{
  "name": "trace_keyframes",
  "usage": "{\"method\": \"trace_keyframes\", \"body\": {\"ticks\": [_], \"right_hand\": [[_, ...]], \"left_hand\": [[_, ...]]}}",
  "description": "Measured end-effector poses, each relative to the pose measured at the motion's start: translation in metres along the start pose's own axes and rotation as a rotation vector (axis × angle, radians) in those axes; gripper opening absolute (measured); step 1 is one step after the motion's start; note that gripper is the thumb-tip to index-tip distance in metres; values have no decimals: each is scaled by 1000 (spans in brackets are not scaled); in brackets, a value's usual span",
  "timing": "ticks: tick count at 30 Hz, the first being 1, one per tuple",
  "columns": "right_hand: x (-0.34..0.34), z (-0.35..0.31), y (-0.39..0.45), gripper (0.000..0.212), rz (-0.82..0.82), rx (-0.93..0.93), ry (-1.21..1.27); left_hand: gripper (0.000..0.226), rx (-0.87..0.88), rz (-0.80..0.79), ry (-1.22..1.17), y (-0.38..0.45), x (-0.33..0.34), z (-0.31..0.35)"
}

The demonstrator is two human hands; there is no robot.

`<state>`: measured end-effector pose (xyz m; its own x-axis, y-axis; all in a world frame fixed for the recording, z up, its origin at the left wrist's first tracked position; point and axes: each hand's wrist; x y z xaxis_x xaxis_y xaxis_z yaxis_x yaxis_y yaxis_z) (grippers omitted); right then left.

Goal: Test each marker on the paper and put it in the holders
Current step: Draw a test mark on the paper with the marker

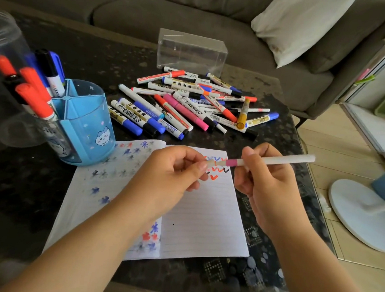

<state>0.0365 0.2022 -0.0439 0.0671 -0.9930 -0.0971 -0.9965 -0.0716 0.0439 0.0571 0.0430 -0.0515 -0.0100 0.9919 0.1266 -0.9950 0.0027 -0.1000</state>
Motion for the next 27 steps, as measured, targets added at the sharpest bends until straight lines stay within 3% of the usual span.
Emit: {"method": "trace_keyframes", "body": {"ticks": [7,12,18,22,24,27], "right_hand": [[-4,-1,0,23,9,4,3],[-6,-2,0,37,28,4,19],[-3,3,0,27,-47,12,20],[-2,3,-1,23,-129,62,-39],[-4,2,-1,31,-153,79,-54],[-5,1,0,37,-83,91,-30]], "left_hand": [[6,12,-26,25,-1,0,1],[7,14,-36,38,0,1,0],[7,17,-47,40,1,0,-2],[9,18,-65,116,2,-3,-5],[11,29,-73,197,2,-4,-5],[14,49,-68,278,1,-5,-5]]}}
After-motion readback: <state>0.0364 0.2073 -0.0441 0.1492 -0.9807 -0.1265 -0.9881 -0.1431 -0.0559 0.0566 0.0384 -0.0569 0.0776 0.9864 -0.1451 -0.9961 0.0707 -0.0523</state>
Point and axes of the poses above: each hand's wrist, its own y-axis towards the middle knuckle, its own x-axis out of the palm, z = x × y, and after that the axes turned 13 degrees about -y, right-handed
